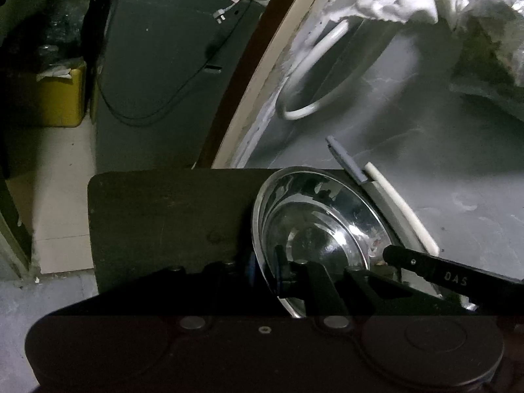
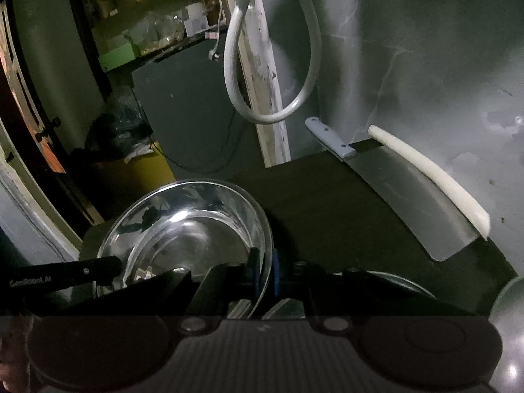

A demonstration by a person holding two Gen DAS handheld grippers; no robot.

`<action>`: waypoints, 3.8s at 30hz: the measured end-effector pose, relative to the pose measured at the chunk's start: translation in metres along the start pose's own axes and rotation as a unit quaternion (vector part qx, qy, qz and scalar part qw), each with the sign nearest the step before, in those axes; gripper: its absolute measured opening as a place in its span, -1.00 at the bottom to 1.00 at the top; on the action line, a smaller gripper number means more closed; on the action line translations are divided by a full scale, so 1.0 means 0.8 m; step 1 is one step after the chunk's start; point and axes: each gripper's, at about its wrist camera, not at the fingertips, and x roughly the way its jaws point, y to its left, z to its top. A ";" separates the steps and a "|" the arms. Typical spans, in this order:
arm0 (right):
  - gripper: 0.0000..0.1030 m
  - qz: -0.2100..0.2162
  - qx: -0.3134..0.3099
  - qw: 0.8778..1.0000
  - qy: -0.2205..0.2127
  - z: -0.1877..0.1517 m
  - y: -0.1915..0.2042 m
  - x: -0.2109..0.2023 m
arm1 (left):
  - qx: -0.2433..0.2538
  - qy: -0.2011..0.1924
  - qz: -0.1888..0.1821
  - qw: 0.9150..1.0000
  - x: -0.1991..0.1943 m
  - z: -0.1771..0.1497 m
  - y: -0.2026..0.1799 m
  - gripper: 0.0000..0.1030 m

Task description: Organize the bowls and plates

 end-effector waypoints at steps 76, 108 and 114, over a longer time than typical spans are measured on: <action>-0.73 -0.061 0.071 0.995 0.044 -0.236 -0.018 -0.253 | 0.228 0.135 0.066 0.962 -0.140 -0.206 -0.156 -0.70; 0.56 -0.061 0.088 0.994 0.005 -0.225 -0.007 -0.265 | 0.192 0.097 0.055 0.975 -0.155 -0.177 -0.139 0.71; 0.87 -0.069 0.093 0.993 -0.007 -0.220 -0.004 -0.267 | 0.172 0.087 0.059 0.979 -0.153 -0.164 -0.128 0.90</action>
